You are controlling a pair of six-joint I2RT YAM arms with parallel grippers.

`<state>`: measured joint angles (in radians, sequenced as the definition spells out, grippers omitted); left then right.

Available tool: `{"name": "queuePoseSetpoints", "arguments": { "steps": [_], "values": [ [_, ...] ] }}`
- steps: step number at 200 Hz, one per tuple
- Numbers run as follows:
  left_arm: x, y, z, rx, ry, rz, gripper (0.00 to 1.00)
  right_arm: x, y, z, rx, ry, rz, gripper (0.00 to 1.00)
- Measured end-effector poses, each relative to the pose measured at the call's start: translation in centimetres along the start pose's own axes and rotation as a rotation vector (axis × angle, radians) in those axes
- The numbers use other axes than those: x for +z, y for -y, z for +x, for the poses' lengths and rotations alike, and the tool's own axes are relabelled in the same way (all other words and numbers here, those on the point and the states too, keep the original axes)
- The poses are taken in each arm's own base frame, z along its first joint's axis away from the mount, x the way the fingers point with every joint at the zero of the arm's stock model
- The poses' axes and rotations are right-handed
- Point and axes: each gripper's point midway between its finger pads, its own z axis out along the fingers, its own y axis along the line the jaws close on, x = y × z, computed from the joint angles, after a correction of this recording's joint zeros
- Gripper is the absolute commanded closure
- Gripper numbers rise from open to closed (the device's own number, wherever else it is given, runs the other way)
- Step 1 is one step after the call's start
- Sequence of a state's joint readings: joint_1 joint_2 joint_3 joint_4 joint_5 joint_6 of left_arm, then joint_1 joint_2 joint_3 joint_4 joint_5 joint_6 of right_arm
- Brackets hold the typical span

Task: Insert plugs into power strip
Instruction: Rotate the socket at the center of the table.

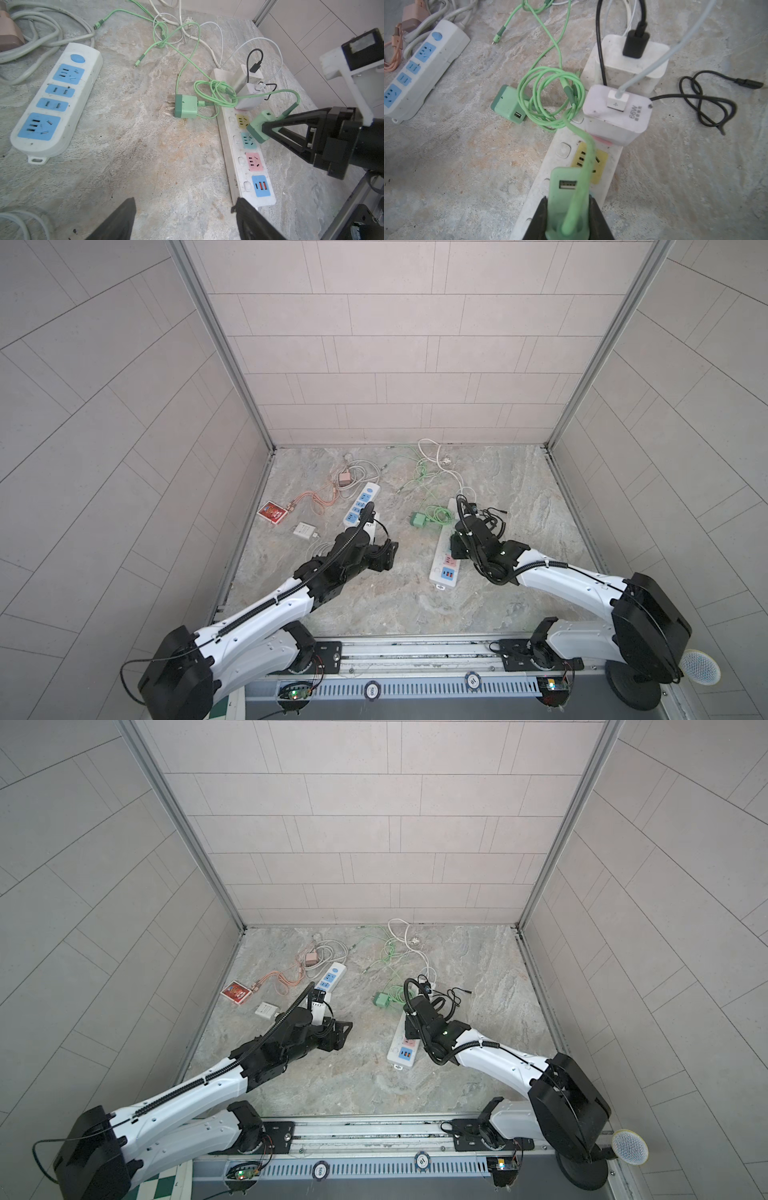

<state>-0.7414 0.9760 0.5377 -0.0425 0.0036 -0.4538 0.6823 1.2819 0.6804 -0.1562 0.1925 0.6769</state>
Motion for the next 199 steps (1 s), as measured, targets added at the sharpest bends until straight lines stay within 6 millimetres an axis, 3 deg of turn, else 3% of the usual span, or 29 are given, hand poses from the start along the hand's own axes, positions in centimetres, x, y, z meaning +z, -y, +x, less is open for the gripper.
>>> {"name": "queuePoseSetpoints", "arguments": {
  "steps": [53, 94, 146, 199],
  "values": [
    [0.5, -0.1, 1.3, -0.003, -0.036, 0.014, 0.19, 0.1, -0.4, -0.1, 0.027, 0.011, -0.010, 1.00],
    [1.8, 1.1, 2.8, -0.007, -0.096, 0.091, 0.24, 0.4, -0.4, 0.6, 0.043, 0.014, 0.013, 1.00],
    [4.1, 3.8, 4.7, -0.076, -0.182, 0.228, 0.27, 0.4, -0.1, 0.7, 0.083, 0.034, 0.039, 1.00],
    [6.4, 8.6, 8.1, -0.073, -0.298, 0.347, 0.32, 0.2, 1.3, 0.7, 0.106, 0.060, 0.117, 1.00]
  ]
}}
